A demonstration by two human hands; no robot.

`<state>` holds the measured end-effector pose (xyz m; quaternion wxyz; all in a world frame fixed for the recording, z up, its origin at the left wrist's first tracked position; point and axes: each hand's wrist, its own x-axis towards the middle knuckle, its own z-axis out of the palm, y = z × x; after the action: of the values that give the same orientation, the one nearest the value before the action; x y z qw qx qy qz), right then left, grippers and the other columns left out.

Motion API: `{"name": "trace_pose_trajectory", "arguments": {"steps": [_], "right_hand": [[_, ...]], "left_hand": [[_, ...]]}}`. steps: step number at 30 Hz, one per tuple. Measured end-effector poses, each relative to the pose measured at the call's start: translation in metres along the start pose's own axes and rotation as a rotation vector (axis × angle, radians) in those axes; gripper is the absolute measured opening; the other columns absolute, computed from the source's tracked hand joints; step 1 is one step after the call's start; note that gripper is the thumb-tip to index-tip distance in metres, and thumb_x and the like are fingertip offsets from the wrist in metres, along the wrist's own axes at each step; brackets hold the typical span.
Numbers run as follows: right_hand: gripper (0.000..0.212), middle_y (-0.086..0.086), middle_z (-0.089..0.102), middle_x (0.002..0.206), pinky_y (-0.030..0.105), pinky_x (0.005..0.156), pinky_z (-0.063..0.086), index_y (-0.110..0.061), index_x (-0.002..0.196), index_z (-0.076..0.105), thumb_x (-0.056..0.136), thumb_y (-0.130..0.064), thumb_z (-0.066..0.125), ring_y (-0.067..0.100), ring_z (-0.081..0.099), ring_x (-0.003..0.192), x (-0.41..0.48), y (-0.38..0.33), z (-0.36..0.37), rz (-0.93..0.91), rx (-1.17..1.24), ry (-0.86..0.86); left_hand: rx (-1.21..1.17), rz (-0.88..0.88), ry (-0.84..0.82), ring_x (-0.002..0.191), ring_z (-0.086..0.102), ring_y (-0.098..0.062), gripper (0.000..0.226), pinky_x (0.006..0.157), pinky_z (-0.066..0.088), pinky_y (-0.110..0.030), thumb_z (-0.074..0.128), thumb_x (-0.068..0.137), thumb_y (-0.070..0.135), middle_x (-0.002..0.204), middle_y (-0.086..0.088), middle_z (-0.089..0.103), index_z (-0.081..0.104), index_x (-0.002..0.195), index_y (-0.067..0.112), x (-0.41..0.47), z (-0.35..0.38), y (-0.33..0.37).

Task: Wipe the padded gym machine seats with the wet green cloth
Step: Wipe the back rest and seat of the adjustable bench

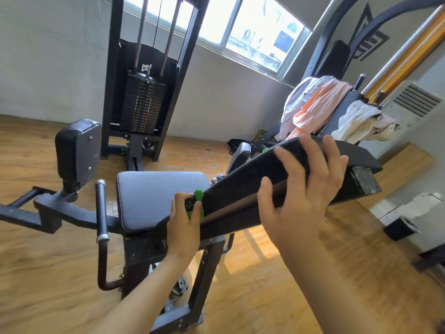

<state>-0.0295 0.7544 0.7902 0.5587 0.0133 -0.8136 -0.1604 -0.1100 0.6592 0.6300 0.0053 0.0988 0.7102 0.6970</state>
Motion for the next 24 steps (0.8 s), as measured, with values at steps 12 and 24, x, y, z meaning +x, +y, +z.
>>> {"name": "trace_pose_trajectory", "arguments": {"steps": [12, 24], "right_hand": [[0.018, -0.007, 0.061, 0.117, 0.038, 0.119, -0.009, -0.025, 0.097, 0.07, 0.086, -0.026, 0.057, 0.016, 0.035, 0.131, -0.032, -0.004, 0.051, -0.337, -0.303, -0.054], [0.023, -0.005, 0.052, 0.119, 0.039, 0.117, -0.014, -0.025, 0.11, 0.061, 0.093, -0.027, 0.046, 0.015, 0.032, 0.127, -0.036, 0.004, 0.061, -0.393, -0.284, 0.065]], "left_hand": [[-0.283, 0.194, -0.033, 0.097, 0.059, -0.001, 0.012, 0.075, 0.05, -0.013, 0.046, 0.092, 0.038, 0.106, 0.007, 0.057, 0.042, 0.103, 0.038, -0.003, 0.007, 0.027], [-0.162, -0.039, 0.01, 0.099, 0.059, -0.016, 0.03, 0.074, 0.055, -0.031, 0.042, 0.091, 0.045, 0.109, -0.005, 0.054, 0.041, 0.11, 0.022, 0.012, 0.006, -0.048]]}}
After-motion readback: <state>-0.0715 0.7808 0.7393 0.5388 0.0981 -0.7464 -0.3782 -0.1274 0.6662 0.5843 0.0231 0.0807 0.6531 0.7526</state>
